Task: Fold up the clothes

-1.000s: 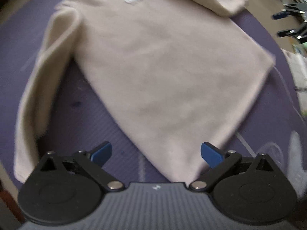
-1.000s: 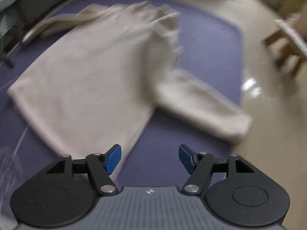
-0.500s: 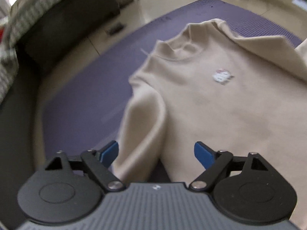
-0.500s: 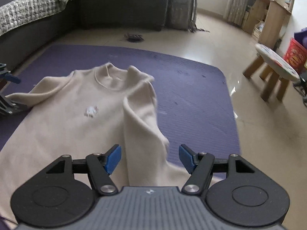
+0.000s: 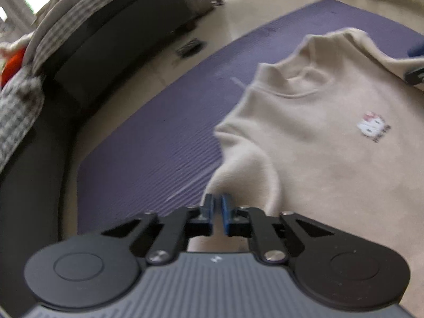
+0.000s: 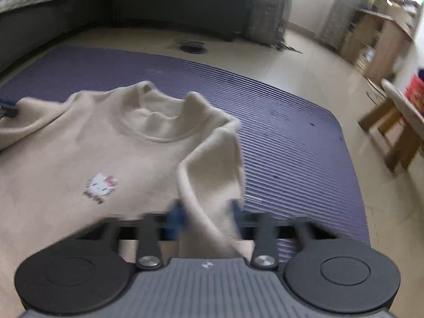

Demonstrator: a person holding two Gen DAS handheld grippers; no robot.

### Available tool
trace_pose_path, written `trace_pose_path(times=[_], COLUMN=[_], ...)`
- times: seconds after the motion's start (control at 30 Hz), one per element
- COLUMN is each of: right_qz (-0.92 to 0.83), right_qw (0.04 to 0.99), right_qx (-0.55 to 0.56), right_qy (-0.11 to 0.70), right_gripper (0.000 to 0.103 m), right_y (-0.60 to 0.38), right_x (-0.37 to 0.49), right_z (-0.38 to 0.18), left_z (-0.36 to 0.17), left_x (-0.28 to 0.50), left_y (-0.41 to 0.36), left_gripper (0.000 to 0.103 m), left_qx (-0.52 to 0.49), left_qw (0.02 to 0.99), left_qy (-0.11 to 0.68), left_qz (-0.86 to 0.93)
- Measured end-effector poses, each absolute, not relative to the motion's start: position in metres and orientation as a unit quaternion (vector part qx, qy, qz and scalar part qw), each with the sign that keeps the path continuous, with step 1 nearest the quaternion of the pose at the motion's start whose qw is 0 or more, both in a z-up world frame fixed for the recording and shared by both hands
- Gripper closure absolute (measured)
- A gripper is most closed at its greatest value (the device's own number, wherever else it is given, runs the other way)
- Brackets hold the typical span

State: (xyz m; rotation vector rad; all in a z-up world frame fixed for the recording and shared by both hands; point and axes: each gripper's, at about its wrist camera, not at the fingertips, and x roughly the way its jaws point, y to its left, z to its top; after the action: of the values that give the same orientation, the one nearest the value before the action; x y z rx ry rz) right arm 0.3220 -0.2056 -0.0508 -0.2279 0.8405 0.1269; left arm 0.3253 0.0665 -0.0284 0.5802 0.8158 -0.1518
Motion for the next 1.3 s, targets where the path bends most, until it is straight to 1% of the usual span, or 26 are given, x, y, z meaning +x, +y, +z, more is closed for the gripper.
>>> trace_pose_path(times=[0.03, 0.17, 0.2, 0.27, 0.33, 0.37, 0.4, 0.43, 0.47, 0.5, 0.57, 0.63, 0.77, 0.8, 0.83, 0.87, 0.9, 0.93, 0.97, 1.03, 1.07, 1.1, 1.17, 1.3], right_qz=[0.049, -0.030, -0.052, -0.076, -0.079, -0.080, -0.080, -0.079, -0.077, -0.075, -0.067, -0.050, -0.017, -0.009, -0.006, -0.002, 0.004, 0.011, 0.017, 0.024, 0.029, 0.030, 0.029, 0.003], right_qw=[0.908, 0.914, 0.913, 0.912, 0.913, 0.916, 0.920, 0.926, 0.933, 0.938, 0.950, 0.955, 0.953, 0.952, 0.951, 0.950, 0.950, 0.949, 0.950, 0.950, 0.950, 0.949, 0.948, 0.946], right_qx=[-0.099, -0.079, -0.076, -0.034, -0.016, -0.012, -0.016, -0.018, -0.020, -0.021, -0.028, -0.037, -0.045, -0.039, -0.037, -0.034, -0.030, -0.029, -0.034, -0.044, -0.049, -0.052, -0.062, -0.077], right_qy=[0.404, 0.397, 0.398, 0.401, 0.399, 0.394, 0.383, 0.370, 0.352, 0.337, 0.304, 0.290, 0.299, 0.305, 0.307, 0.309, 0.312, 0.313, 0.311, 0.307, 0.308, 0.309, 0.312, 0.316], right_gripper=[0.090, 0.092, 0.091, 0.078, 0.065, 0.055, 0.049, 0.037, 0.027, 0.023, 0.021, 0.020, 0.019, 0.019, 0.019, 0.019, 0.019, 0.019, 0.019, 0.019, 0.019, 0.018, 0.018, 0.018], right_y=[-0.213, -0.243, -0.250, -0.269, -0.272, -0.273, -0.271, -0.269, -0.266, -0.265, -0.260, -0.255, -0.245, -0.242, -0.241, -0.239, -0.236, -0.233, -0.228, -0.222, -0.219, -0.217, -0.215, -0.223], right_x=[0.323, 0.329, 0.331, 0.336, 0.335, 0.334, 0.331, 0.327, 0.322, 0.318, 0.308, 0.304, 0.300, 0.299, 0.297, 0.296, 0.294, 0.292, 0.289, 0.286, 0.285, 0.285, 0.286, 0.291], right_z=[-0.051, -0.053, -0.054, -0.055, -0.054, -0.053, -0.051, -0.049, -0.047, -0.046, -0.042, -0.039, -0.040, -0.043, -0.044, -0.045, -0.047, -0.048, -0.049, -0.049, -0.050, -0.051, -0.052, -0.057], left_z=[-0.029, -0.027, -0.026, -0.023, -0.019, -0.018, -0.018, -0.018, -0.018, -0.019, -0.021, -0.024, -0.038, -0.041, -0.044, -0.045, -0.047, -0.049, -0.050, -0.054, -0.055, -0.054, -0.048, -0.037], left_x=[0.330, 0.350, 0.355, 0.359, 0.350, 0.345, 0.339, 0.332, 0.326, 0.319, 0.310, 0.299, 0.283, 0.283, 0.281, 0.278, 0.277, 0.277, 0.278, 0.283, 0.283, 0.286, 0.295, 0.310], left_y=[0.073, 0.105, 0.114, 0.125, 0.122, 0.117, 0.109, 0.101, 0.093, 0.082, 0.069, 0.054, 0.032, 0.030, 0.029, 0.030, 0.032, 0.033, 0.034, 0.039, 0.041, 0.045, 0.055, 0.072], left_gripper=[0.102, 0.101, 0.095, 0.081, 0.038, 0.028, 0.014, 0.006, 0.003, 0.000, 0.000, 0.000, 0.000, 0.004, 0.022, 0.034, 0.050, 0.061, 0.065, 0.085, 0.091, 0.090, 0.093, 0.093], left_qx=[0.277, 0.241, 0.219, 0.176, 0.159, 0.164, 0.184, 0.203, 0.220, 0.240, 0.265, 0.294, 0.336, 0.337, 0.333, 0.329, 0.320, 0.310, 0.303, 0.290, 0.288, 0.280, 0.249, 0.221], left_qw=[0.877, 0.880, 0.879, 0.881, 0.889, 0.892, 0.895, 0.897, 0.898, 0.899, 0.900, 0.896, 0.884, 0.882, 0.881, 0.882, 0.879, 0.876, 0.874, 0.875, 0.876, 0.879, 0.890, 0.909], left_qy=[0.389, 0.409, 0.422, 0.438, 0.429, 0.421, 0.406, 0.391, 0.378, 0.361, 0.338, 0.314, 0.291, 0.292, 0.293, 0.295, 0.308, 0.325, 0.334, 0.349, 0.349, 0.351, 0.356, 0.345], left_qz=[-0.054, 0.016, 0.023, 0.015, -0.010, -0.019, -0.028, -0.040, -0.051, -0.064, -0.080, -0.108, -0.147, -0.153, -0.162, -0.167, -0.172, -0.177, -0.179, -0.169, -0.164, -0.158, -0.137, -0.079])
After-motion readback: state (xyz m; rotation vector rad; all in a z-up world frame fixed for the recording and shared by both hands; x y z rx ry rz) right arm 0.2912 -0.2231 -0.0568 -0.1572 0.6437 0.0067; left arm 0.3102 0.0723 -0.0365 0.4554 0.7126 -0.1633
